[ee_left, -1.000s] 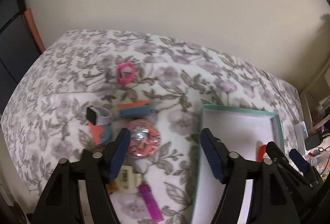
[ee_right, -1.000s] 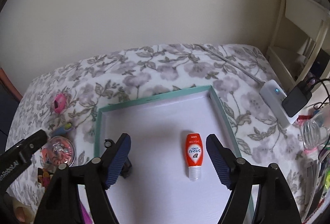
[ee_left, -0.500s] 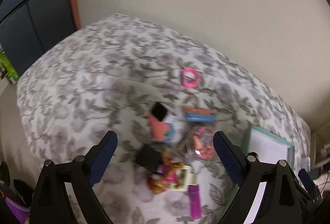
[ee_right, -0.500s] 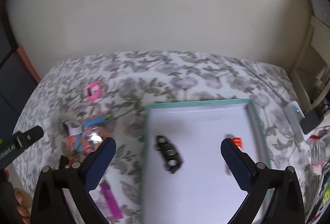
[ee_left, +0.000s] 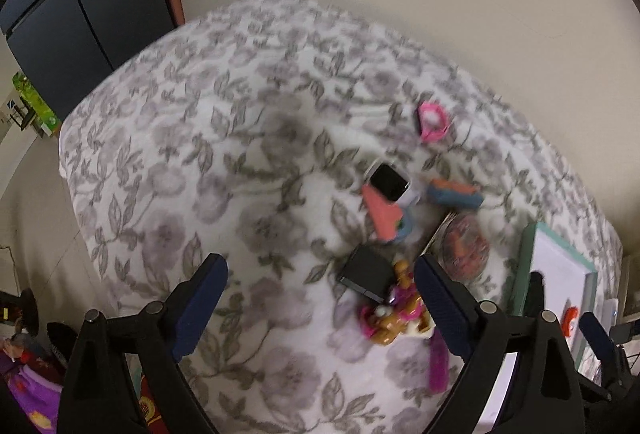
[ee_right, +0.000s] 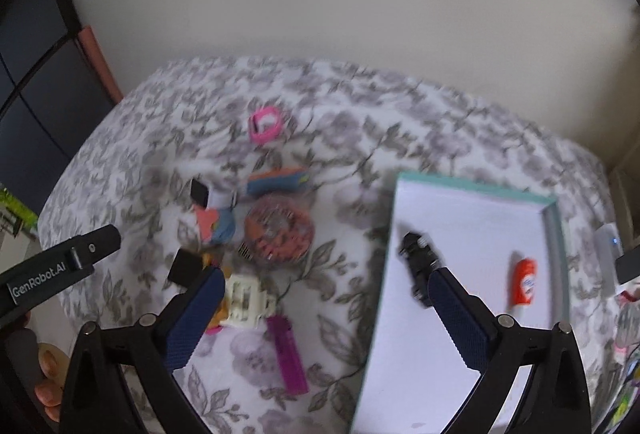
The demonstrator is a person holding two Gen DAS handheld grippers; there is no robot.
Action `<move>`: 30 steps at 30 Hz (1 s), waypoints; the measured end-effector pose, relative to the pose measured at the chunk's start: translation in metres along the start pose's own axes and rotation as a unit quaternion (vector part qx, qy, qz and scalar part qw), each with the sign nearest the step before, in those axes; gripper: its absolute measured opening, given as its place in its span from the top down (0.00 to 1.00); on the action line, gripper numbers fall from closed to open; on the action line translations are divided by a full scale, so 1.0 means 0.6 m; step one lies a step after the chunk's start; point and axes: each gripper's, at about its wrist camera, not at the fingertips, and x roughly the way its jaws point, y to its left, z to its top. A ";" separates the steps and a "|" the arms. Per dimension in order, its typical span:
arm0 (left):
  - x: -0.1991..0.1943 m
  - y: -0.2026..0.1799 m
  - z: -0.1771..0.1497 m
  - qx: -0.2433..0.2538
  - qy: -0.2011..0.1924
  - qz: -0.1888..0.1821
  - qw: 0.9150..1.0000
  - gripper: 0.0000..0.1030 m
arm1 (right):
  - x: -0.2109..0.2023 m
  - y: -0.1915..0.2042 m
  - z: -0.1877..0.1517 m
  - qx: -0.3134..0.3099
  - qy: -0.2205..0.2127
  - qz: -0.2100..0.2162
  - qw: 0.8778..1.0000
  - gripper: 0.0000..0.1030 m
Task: Organize rigid objects
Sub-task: 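Move both tools back to the items and grasp the purple lighter with the right tool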
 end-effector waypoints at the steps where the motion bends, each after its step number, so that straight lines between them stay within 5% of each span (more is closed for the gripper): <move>1: 0.007 0.002 -0.002 -0.002 0.008 0.004 1.000 0.08 | 0.012 0.004 -0.005 -0.001 0.013 0.003 1.000 0.00; 14: 0.108 -0.005 -0.017 -0.001 0.133 0.001 0.991 0.08 | 0.112 0.055 -0.065 -0.063 0.109 -0.010 0.992 0.04; 22: 0.116 -0.020 -0.014 -0.006 0.148 -0.043 0.988 0.08 | 0.137 0.064 -0.091 -0.088 0.128 -0.020 0.988 0.27; 30: 0.133 -0.050 -0.019 -0.001 0.160 -0.072 0.984 0.08 | 0.158 0.054 -0.108 -0.076 0.144 -0.025 0.986 0.35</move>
